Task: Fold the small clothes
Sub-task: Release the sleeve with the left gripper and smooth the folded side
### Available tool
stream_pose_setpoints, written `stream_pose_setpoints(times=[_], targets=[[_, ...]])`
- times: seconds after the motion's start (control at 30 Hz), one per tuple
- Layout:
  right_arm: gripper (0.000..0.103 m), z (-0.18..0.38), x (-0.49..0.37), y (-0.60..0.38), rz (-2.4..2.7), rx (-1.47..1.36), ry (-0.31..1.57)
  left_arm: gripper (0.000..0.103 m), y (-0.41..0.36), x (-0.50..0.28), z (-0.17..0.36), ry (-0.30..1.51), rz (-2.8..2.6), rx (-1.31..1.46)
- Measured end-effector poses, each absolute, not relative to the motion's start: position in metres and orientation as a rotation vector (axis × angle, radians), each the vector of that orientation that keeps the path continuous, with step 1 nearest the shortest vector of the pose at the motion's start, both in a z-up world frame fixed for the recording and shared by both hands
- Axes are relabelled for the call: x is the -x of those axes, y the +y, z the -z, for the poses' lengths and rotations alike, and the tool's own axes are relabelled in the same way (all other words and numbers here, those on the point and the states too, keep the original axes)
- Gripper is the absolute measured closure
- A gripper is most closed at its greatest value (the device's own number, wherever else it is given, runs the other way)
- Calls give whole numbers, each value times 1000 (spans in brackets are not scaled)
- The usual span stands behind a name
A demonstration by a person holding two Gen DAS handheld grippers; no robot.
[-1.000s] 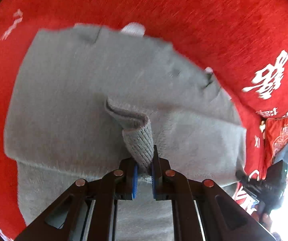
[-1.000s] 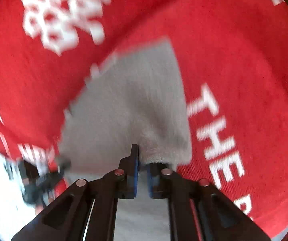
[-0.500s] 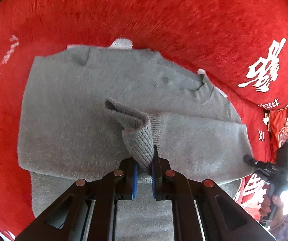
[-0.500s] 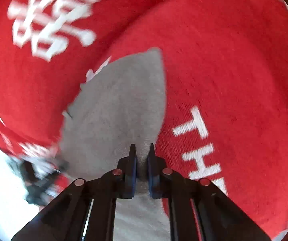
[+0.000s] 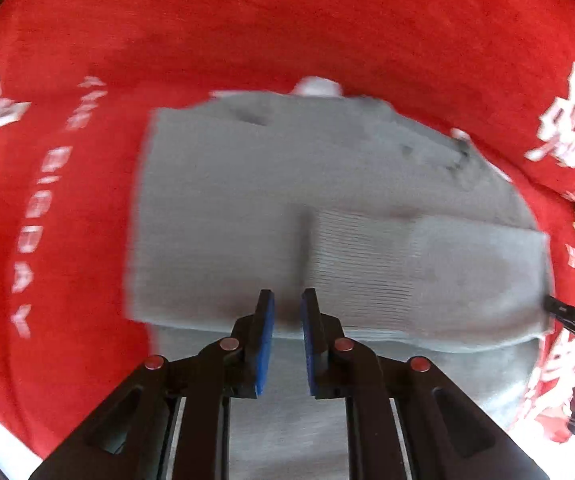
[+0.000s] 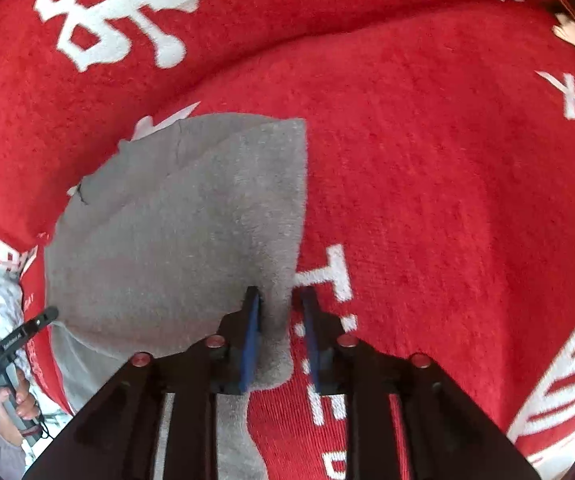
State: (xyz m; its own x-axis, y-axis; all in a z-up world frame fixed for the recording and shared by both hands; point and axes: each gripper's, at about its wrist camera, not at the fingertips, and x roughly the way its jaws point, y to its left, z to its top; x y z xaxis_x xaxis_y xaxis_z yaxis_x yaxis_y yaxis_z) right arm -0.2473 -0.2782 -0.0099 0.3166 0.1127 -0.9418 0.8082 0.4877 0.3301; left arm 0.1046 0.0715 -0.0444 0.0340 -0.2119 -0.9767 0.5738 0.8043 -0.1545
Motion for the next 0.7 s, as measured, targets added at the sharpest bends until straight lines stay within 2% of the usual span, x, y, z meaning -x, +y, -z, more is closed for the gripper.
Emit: stream_pose_setpoints(times=[0.03,0.17,0.3,0.43,0.47,0.53,0.63,0.67,0.7], targets=[[65,6,246,-278,600,-987,1182,89,78,-109,40,1419,610,-303],[65,-21,255,-266,624,-1032,1086,89,82,-112,21,1391,648,-306],[73,-27,233,-247,499,-1063,1053,89,59,-99,21,1379,724,-326],[74,-1,203,-231,501,-965,1191,89,37,-89,55,1414,685,-425],[83,8,202,-230,512,-932,1226,89,37,-87,59,1418,672,-443],[93,8,208,-228,523,-902,1219,89,43,-87,53,1402,684,-432],[93,2,224,-229,533,-935,1209,89,52,-89,48,1419,668,-439],[89,-2,228,-228,534,-942,1205,89,54,-89,45,1422,668,-439],[89,-1,226,-229,537,-947,1204,89,55,-88,42,1423,664,-445]])
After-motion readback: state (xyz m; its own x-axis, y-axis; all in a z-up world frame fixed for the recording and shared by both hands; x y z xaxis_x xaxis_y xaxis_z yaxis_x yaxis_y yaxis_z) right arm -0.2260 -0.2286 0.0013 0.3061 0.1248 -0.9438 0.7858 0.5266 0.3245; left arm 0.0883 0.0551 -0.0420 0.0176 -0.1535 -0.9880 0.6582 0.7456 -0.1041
